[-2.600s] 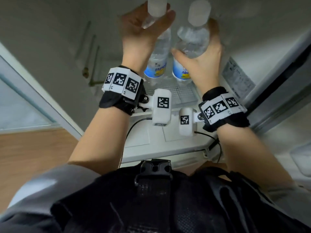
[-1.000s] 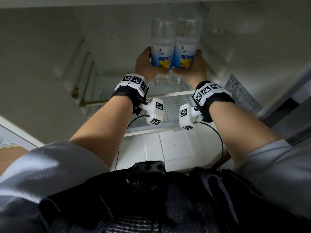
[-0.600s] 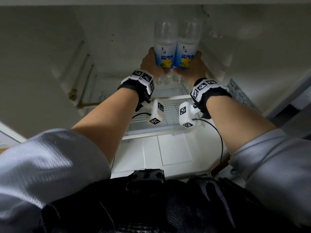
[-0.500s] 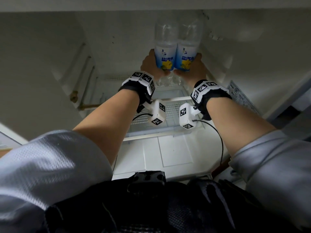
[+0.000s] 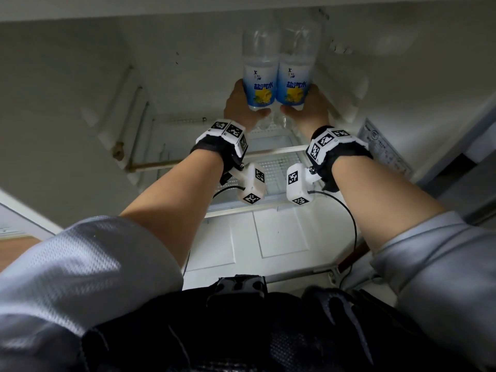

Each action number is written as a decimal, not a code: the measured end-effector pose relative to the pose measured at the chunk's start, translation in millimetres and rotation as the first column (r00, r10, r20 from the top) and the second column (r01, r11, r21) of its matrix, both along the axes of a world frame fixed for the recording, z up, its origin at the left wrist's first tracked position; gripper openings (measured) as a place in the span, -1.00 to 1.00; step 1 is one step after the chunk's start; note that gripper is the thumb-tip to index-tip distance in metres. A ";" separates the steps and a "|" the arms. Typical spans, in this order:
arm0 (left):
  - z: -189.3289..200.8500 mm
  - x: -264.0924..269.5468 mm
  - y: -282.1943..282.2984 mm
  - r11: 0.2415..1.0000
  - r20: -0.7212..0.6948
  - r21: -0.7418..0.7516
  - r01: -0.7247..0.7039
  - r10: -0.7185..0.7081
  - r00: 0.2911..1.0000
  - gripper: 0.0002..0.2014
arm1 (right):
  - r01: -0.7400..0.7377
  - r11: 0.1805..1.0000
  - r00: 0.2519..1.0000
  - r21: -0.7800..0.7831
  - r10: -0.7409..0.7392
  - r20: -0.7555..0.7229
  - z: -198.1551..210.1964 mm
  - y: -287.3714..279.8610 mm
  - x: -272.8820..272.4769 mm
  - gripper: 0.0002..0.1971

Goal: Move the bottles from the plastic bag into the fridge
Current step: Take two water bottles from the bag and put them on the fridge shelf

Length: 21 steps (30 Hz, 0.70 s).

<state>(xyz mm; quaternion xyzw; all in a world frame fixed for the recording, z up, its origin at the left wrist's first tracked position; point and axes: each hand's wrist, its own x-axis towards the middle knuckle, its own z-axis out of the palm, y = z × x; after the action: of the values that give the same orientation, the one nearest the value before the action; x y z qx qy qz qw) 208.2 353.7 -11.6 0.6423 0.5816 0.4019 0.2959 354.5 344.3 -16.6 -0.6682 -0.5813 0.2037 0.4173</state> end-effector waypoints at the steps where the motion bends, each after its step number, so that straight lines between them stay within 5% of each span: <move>1: -1.1 1.0 -3.7 1.000 -0.005 -0.009 0.002 -0.002 1.000 -0.26 | 0.010 1.000 1.000 -0.008 -0.009 0.015 -1.7 -2.4 1.4 -0.41; 7: -2.1 9.9 -33.0 0.997 -0.064 -0.035 -0.075 0.072 0.995 -0.04 | 0.085 0.996 0.988 0.013 -0.086 0.126 -5.6 -29.5 0.8 -0.50; 13: 0.8 11.3 -87.7 0.994 0.045 0.108 -0.025 0.020 0.999 -0.48 | 0.062 0.995 0.989 0.075 -0.052 -0.139 -11.2 -89.0 -2.5 -0.75; 21: -17.1 20.7 -194.4 0.950 0.287 0.051 0.308 -0.310 0.907 -0.81 | 0.020 0.993 0.943 0.116 0.020 -0.333 -17.7 -240.2 -4.5 -0.80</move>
<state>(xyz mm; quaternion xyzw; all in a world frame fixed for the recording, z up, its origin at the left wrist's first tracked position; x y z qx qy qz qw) 228.9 159.3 -28.7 0.6607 0.4218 0.4414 0.4367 350.0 104.0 -34.3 -0.5983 -0.5135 0.2792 0.5481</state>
